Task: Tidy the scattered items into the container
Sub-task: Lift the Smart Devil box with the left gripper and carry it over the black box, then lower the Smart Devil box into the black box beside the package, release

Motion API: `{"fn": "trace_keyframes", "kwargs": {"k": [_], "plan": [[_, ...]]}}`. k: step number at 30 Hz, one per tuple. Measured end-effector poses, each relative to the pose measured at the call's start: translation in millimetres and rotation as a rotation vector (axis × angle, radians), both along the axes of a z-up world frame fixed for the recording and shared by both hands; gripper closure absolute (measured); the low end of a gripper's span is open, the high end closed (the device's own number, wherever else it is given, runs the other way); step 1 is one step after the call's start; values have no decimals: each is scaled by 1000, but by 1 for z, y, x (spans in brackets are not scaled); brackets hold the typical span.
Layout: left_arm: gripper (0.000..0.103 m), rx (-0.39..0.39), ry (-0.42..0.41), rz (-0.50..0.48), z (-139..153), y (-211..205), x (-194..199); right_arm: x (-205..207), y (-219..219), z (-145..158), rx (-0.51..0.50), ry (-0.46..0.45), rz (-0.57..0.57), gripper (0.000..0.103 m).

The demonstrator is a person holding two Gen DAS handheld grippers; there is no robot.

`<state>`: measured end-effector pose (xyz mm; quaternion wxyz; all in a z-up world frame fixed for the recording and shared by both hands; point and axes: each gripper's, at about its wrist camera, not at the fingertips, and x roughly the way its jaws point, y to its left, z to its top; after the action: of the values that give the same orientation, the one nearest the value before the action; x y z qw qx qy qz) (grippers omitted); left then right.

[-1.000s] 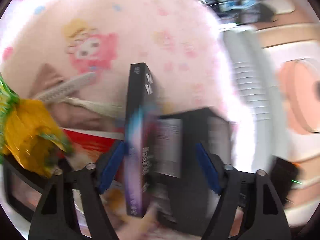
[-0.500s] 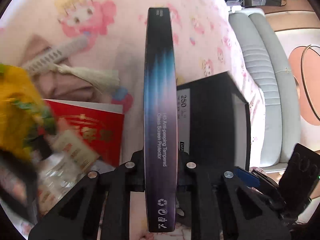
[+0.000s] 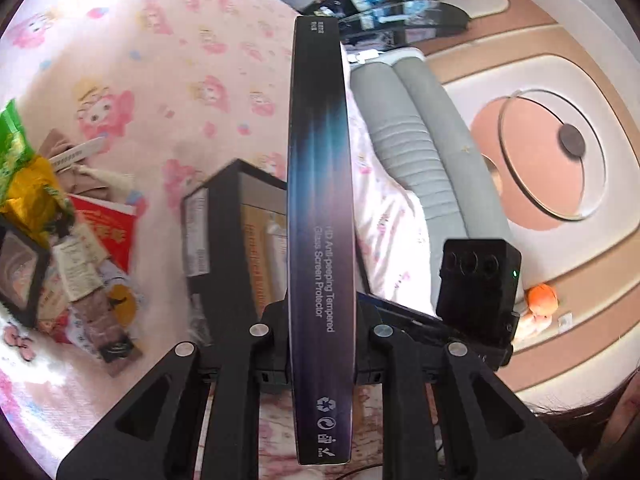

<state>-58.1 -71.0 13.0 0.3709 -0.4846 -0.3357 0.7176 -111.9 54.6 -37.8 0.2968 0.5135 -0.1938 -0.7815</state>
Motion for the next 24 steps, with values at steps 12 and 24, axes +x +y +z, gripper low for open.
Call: {"fn": "trace_keyframes", "kwargs": {"k": [12, 24], "plan": [[86, -82, -114, -174, -102, 172, -65, -11, 130, -10, 206, 36, -30, 51], [80, -335, -157, -185, -153, 199, -61, -22, 171, -97, 206, -210, -138, 51]]}}
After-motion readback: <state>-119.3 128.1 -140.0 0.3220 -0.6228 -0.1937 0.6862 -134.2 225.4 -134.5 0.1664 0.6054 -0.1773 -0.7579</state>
